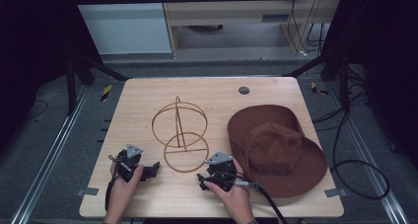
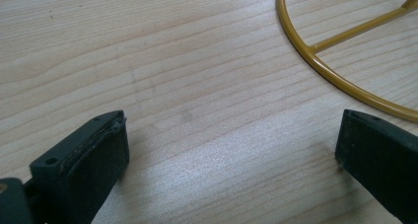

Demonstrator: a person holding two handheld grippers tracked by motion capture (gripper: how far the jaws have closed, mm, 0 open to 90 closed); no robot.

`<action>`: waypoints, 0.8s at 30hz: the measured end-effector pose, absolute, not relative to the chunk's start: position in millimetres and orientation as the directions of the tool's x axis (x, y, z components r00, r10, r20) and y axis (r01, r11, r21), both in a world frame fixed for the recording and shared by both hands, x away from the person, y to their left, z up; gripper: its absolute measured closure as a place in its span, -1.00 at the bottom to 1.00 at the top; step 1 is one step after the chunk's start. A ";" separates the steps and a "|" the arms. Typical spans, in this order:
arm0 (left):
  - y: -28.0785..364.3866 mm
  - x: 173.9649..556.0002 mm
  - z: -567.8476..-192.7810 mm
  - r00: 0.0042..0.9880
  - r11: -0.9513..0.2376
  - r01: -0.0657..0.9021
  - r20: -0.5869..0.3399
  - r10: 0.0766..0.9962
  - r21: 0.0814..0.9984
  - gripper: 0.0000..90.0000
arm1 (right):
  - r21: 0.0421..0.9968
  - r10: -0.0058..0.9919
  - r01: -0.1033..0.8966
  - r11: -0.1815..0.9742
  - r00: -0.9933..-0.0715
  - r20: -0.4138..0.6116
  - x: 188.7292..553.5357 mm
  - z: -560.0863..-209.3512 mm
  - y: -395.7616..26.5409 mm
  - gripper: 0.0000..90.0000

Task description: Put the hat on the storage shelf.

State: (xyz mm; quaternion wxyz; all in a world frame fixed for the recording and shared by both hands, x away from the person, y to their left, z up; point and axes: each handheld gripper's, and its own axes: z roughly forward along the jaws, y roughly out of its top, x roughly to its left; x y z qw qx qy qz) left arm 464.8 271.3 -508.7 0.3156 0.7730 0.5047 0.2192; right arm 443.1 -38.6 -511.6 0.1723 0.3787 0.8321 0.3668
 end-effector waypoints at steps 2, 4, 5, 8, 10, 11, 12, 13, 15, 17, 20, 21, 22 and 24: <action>271.1 464.7 -508.7 0.393 -0.290 0.642 0.020 0.919 0.709 -1.00 | 0.741 0.757 0.505 0.444 -0.653 -0.008 443.0 -511.6 -38.6 -0.75; 270.8 464.5 -508.8 0.391 -0.288 0.643 0.019 0.920 0.710 -1.00 | 0.741 0.757 0.504 0.445 -0.654 -0.009 443.0 -511.6 -38.7 -0.75; 270.8 464.5 -508.8 0.391 -0.288 0.643 0.019 0.920 0.710 -1.00 | 0.741 0.757 0.504 0.445 -0.654 -0.009 443.0 -511.6 -38.7 -0.75; 270.6 464.4 -508.9 0.390 -0.287 0.642 0.019 0.921 0.711 -1.00 | 0.741 0.764 0.509 0.438 -0.645 -0.009 442.1 -511.7 -38.2 -0.75; 270.6 464.4 -508.9 0.390 -0.286 0.642 0.019 0.921 0.711 -1.00 | 0.742 0.765 0.510 0.436 -0.644 -0.007 442.1 -511.7 -38.0 -0.75; 270.6 464.4 -508.9 0.390 -0.287 0.643 0.019 0.921 0.711 -1.00 | 0.741 0.769 0.512 0.435 -0.640 -0.008 441.7 -511.6 -37.6 -0.75; 270.6 464.4 -508.9 0.390 -0.286 0.643 0.018 0.921 0.711 -1.00 | 0.741 0.772 0.515 0.432 -0.636 -0.009 441.3 -511.6 -37.0 -0.75; 270.6 464.4 -508.8 0.390 -0.287 0.643 0.019 0.921 0.710 -1.00 | 0.741 0.773 0.515 0.432 -0.634 -0.010 441.0 -511.5 -36.3 -0.75; 270.5 464.5 -508.8 0.389 -0.286 0.643 0.018 0.921 0.711 -1.00 | 0.720 0.756 0.519 0.461 -0.654 -0.013 441.6 -508.7 -35.7 -0.73; 270.6 464.5 -508.8 0.390 -0.286 0.643 0.018 0.921 0.710 -1.00 | 0.696 0.750 0.533 0.481 -0.661 -0.012 442.0 -505.0 -35.5 -0.73; 270.3 464.5 -508.9 0.387 -0.283 0.643 0.017 0.922 0.711 -1.00 | 0.730 0.726 0.480 0.486 -0.687 -0.032 433.4 -486.8 -40.4 -0.70; 270.4 464.5 -508.8 0.388 -0.285 0.644 0.019 0.922 0.710 -1.00 | 0.730 0.713 0.472 0.494 -0.700 -0.030 431.3 -481.0 -42.5 -0.74; 270.4 464.5 -508.8 0.388 -0.285 0.644 0.019 0.922 0.710 -1.00 | 0.732 0.706 0.468 0.496 -0.707 -0.027 429.7 -475.2 -45.1 -0.77; 270.2 464.3 -508.7 0.386 -0.285 0.645 0.019 0.922 0.709 -1.00 | 0.733 0.689 0.449 0.511 -0.724 -0.036 426.3 -462.6 -52.1 -0.80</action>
